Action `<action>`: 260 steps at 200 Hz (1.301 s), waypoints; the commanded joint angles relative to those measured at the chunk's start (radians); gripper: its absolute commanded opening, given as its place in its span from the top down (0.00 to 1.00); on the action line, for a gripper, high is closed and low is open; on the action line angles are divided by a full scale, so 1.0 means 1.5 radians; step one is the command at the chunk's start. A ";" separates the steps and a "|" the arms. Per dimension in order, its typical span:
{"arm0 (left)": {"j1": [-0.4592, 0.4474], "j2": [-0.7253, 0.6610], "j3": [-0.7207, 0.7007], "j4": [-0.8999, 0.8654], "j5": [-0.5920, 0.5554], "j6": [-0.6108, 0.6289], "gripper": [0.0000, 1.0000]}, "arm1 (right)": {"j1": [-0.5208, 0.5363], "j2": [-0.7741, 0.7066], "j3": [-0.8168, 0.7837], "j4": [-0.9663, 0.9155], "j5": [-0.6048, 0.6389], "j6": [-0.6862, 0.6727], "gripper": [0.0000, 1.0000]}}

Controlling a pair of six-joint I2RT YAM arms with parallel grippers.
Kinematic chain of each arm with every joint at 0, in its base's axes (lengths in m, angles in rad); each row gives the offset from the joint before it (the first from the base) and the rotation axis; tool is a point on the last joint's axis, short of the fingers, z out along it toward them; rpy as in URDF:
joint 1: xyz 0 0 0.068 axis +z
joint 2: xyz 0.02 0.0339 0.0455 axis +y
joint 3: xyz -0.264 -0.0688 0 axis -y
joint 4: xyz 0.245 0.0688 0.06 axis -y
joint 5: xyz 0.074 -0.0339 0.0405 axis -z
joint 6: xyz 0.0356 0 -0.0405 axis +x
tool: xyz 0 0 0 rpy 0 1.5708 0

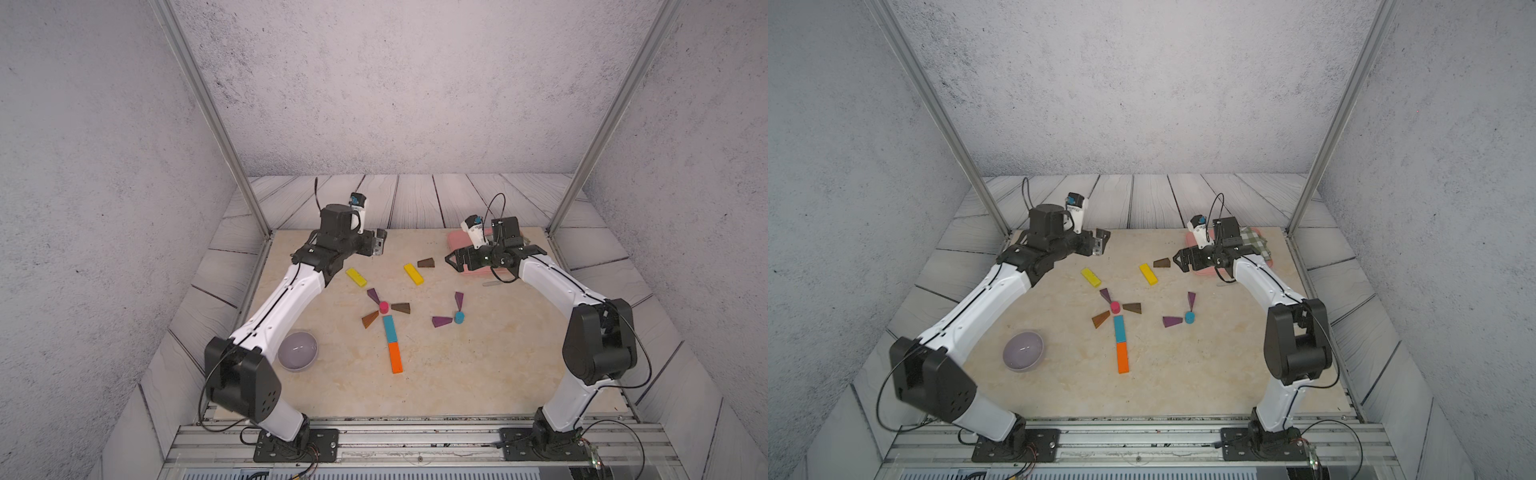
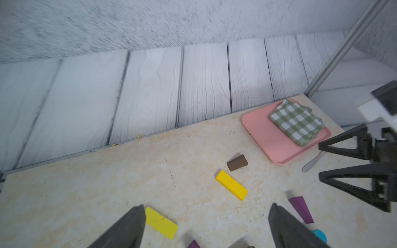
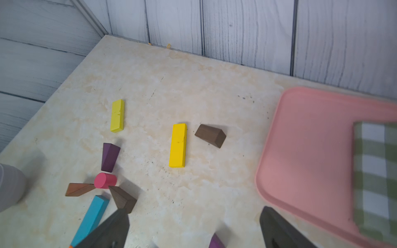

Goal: Assemble a small pinwheel with building blocks
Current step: Pick up the building block from the center of the board.

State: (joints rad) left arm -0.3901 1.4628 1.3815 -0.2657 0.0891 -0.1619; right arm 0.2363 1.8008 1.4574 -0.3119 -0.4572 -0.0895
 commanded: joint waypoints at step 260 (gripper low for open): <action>0.012 -0.296 -0.430 -0.100 -0.092 -0.235 0.04 | 0.014 0.470 0.476 -0.361 -0.008 -0.476 0.04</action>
State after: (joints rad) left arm -0.3786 1.0199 0.7467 -0.4236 -0.0650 -0.5312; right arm 0.2642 2.4451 2.1361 -0.8097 -0.4583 -0.7792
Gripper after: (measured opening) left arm 0.960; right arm 0.960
